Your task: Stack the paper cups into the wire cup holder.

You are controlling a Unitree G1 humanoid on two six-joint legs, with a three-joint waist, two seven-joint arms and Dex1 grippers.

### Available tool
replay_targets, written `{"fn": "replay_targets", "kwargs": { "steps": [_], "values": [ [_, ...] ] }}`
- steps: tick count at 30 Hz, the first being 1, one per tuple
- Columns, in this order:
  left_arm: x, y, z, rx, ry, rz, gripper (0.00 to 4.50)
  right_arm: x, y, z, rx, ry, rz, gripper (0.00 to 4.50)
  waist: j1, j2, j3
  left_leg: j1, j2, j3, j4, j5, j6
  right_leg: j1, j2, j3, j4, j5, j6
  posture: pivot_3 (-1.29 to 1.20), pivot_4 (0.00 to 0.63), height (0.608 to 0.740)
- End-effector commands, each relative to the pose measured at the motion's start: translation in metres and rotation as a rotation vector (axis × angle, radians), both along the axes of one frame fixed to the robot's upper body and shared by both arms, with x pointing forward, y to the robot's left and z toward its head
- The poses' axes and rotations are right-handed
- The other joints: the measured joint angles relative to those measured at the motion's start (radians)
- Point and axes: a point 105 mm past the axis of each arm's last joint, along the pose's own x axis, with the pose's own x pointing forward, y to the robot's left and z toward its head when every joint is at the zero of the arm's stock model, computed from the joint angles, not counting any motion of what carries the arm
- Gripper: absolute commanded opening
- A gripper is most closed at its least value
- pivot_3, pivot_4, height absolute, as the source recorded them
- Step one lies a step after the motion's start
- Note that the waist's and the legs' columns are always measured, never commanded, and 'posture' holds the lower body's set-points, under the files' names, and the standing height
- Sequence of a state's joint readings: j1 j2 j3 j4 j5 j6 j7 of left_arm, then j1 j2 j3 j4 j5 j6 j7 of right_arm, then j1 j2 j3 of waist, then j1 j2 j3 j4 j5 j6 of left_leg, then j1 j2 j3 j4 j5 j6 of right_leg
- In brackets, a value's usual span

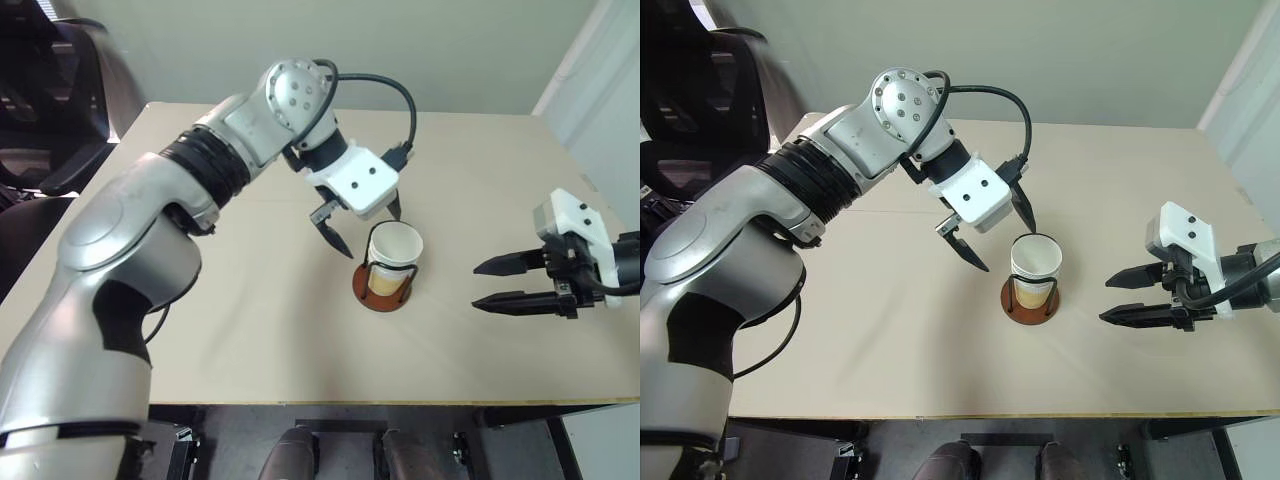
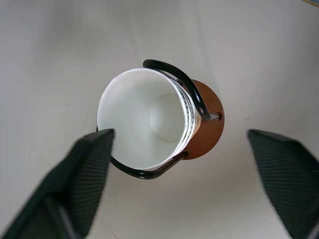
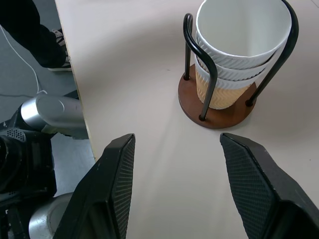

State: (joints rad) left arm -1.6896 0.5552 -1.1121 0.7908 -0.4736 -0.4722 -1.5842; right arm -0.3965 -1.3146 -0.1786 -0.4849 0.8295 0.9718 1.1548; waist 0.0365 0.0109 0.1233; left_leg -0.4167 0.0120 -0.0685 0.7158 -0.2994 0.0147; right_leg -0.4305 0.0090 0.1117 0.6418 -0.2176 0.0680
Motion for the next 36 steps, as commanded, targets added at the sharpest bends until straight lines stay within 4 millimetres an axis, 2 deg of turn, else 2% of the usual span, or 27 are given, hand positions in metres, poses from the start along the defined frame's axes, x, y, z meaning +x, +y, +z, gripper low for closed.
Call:
{"fn": "replay_targets", "kwargs": {
  "steps": [1, 3, 4, 7, 9, 11, 14, 17, 19, 21, 25, 30, 32, 36],
  "values": [
    [-0.002, -0.006, 0.026, -0.112, 0.021, 0.013, 4.45, 0.000, 0.001, 0.012, -0.002, -0.073, 0.004, 2.71, 0.001, 0.000, 0.000, 0.000, 0.000, 0.000, 0.000, 0.000, 0.000, 0.000, 0.000, 0.000, 0.000, 0.000, 0.000, 0.00, 0.150, 0.740],
    [0.010, 0.001, 0.047, -0.297, 0.089, 0.128, 4.45, 0.007, 0.002, 0.016, 0.031, -0.111, -0.026, 2.71, 0.000, 0.000, 0.000, 0.000, 0.000, 0.000, 0.000, 0.000, 0.000, 0.000, 0.000, 0.000, 0.000, 0.000, 0.000, 0.00, 0.150, 0.740],
    [0.018, 0.012, 0.056, -0.405, 0.128, 0.197, 4.45, 0.010, 0.003, 0.017, 0.050, -0.127, -0.049, 2.71, -0.002, 0.000, 0.000, 0.000, 0.000, 0.001, 0.000, 0.000, 0.000, 0.000, 0.000, 0.000, 0.000, 0.000, 0.000, 0.00, 0.150, 0.740],
    [0.027, 0.038, 0.071, -0.594, 0.264, 0.325, 4.45, 0.017, 0.004, 0.016, 0.069, -0.158, -0.089, 2.71, -0.016, 0.003, -0.001, 0.001, 0.000, 0.002, 0.000, 0.000, 0.000, -0.001, 0.002, 0.001, 0.001, 0.000, 0.000, 0.00, 0.150, 0.740],
    [0.033, 0.066, 0.073, -0.721, 0.363, 0.429, 4.45, 0.020, 0.004, 0.014, 0.082, -0.182, -0.108, 2.71, -0.025, 0.004, -0.002, 0.003, 0.000, 0.002, -0.002, 0.002, -0.004, -0.001, 0.003, 0.001, 0.001, 0.000, 0.000, 0.00, 0.150, 0.740],
    [0.040, 0.096, 0.066, -0.839, 0.426, 0.548, 4.45, 0.025, 0.002, 0.014, 0.101, -0.216, -0.135, 2.71, -0.031, 0.005, -0.002, 0.003, 0.001, 0.002, -0.002, 0.004, -0.006, -0.001, 0.004, 0.002, 0.002, 0.000, 0.000, 0.00, 0.150, 0.740],
    [0.051, 0.139, 0.045, -0.999, 0.484, 0.761, 4.45, 0.042, 0.000, 0.019, 0.180, -0.303, -0.203, 2.71, -0.034, 0.004, -0.003, 0.004, 0.001, 0.002, -0.003, 0.005, -0.008, -0.002, 0.005, 0.002, 0.003, 0.000, 0.000, 0.00, 0.150, 0.740],
    [0.044, 0.164, 0.017, -1.026, 0.496, 0.874, 4.45, 0.051, -0.003, 0.019, 0.224, -0.351, -0.225, 2.71, -0.030, 0.004, -0.002, 0.004, 0.000, 0.002, -0.001, 0.006, -0.009, -0.002, 0.004, 0.001, 0.004, 0.000, 0.000, 0.00, 0.150, 0.740],
    [0.031, 0.182, -0.014, -1.042, 0.544, 0.957, 4.45, 0.059, -0.007, 0.013, 0.267, -0.339, -0.245, 2.71, -0.028, 0.003, -0.003, 0.004, 0.000, 0.000, 0.000, 0.007, -0.009, -0.002, 0.003, 0.000, 0.003, 0.000, 0.000, 0.00, 0.150, 0.740],
    [0.018, 0.191, -0.032, -1.049, 0.629, 1.022, 4.45, 0.065, -0.011, 0.005, 0.279, -0.314, -0.263, 2.71, -0.026, 0.003, -0.003, 0.006, 0.000, 0.001, -0.001, 0.007, -0.009, -0.002, 0.003, 0.001, 0.002, 0.000, 0.000, 0.00, 0.150, 0.740],
    [0.009, 0.194, -0.040, -1.057, 0.682, 1.088, 4.45, 0.069, -0.009, -0.007, 0.290, -0.264, -0.260, 2.71, -0.009, 0.001, -0.002, 0.006, 0.000, 0.000, -0.001, 0.010, -0.010, -0.001, 0.003, 0.000, 0.003, 0.001, -0.001, 0.00, 0.150, 0.740],
    [0.013, 0.207, -0.037, -1.114, 0.647, 1.184, 4.45, 0.069, -0.001, -0.017, 0.284, -0.224, -0.226, 2.71, -0.011, 0.001, -0.002, 0.010, 0.000, 0.000, -0.001, 0.015, -0.011, 0.005, 0.003, 0.000, 0.003, 0.005, -0.007, 0.00, 0.150, 0.740],
    [0.012, 0.209, -0.035, -1.116, 0.620, 1.193, 4.45, 0.067, 0.003, -0.019, 0.292, -0.208, -0.211, 2.71, -0.016, 0.001, -0.002, 0.013, 0.000, 0.000, -0.002, 0.015, -0.010, 0.007, 0.003, 0.000, 0.003, 0.002, -0.016, 0.00, 0.150, 0.740],
    [0.015, 0.210, -0.029, -1.118, 0.600, 1.191, 4.45, 0.065, 0.013, -0.022, 0.306, -0.191, -0.185, 2.71, -0.023, 0.000, -0.002, 0.015, 0.000, 0.000, -0.006, 0.015, -0.007, 0.006, 0.003, 0.000, 0.003, 0.005, -0.020, 0.00, 0.150, 0.740]
  ]
}}
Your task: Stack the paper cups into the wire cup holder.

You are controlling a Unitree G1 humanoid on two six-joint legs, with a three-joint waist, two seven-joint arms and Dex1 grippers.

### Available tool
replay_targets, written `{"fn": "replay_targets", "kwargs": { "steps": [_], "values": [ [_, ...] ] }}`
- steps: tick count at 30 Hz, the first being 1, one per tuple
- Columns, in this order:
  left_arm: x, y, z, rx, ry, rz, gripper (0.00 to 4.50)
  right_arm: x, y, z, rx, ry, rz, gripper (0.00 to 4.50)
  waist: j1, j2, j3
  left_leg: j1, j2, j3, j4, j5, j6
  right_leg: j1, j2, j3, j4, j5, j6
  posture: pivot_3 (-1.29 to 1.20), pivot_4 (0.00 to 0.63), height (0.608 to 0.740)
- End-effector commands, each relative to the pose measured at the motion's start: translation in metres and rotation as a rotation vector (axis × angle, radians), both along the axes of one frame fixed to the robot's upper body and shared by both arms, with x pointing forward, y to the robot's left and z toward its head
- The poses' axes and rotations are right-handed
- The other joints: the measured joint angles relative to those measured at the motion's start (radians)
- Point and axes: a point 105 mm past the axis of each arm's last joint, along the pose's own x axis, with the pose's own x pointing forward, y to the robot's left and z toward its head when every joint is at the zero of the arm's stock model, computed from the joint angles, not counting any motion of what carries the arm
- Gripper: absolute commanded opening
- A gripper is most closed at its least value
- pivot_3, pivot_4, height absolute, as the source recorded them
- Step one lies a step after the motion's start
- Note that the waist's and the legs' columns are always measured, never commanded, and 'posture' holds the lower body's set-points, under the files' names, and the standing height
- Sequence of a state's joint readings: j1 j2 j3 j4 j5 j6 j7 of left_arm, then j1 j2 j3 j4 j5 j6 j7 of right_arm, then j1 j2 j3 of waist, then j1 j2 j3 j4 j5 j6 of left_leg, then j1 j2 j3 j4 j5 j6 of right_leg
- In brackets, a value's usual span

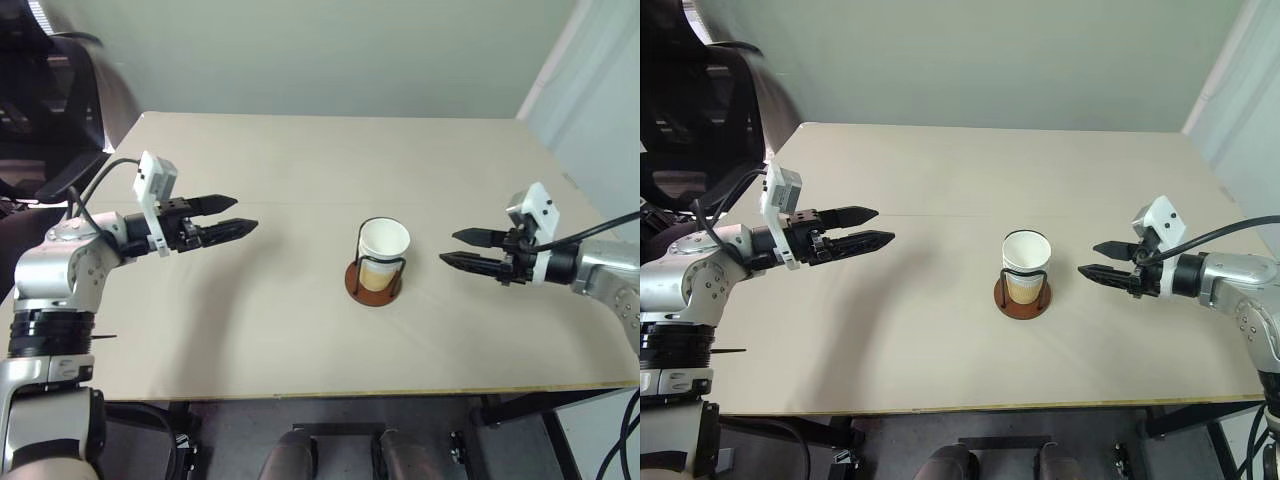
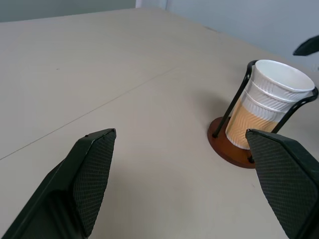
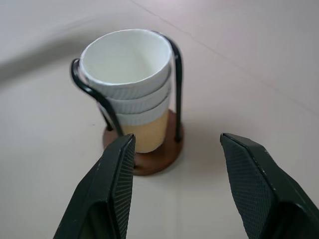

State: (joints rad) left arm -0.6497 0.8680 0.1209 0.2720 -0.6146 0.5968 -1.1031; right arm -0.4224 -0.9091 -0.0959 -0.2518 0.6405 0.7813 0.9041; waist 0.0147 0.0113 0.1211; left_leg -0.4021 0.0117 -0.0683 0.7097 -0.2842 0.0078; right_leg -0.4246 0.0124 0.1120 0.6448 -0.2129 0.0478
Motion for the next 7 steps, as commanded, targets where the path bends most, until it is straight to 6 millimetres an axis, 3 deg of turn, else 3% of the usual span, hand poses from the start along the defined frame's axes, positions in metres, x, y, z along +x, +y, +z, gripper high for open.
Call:
{"fn": "replay_targets", "kwargs": {
  "steps": [1, 7],
  "values": [
    [-0.003, 0.001, 0.020, 0.021, -0.065, -0.009, 4.45, -0.005, 0.013, 0.010, 0.004, -0.045, 0.051, 2.71, -0.003, 0.000, 0.000, 0.001, 0.000, 0.000, -0.002, 0.000, 0.002, 0.000, 0.000, 0.000, 0.000, 0.001, -0.001, 0.00, 0.150, 0.740],
    [-0.004, -0.016, 0.021, 0.052, -0.025, -0.138, 4.45, -0.023, 0.008, 0.003, -0.012, -0.016, 0.060, 2.71, 0.000, -0.001, 0.000, 0.001, 0.001, -0.003, -0.011, 0.004, 0.000, -0.003, 0.001, 0.000, 0.000, 0.002, -0.004, 0.00, 0.150, 0.740]
  ]
}}
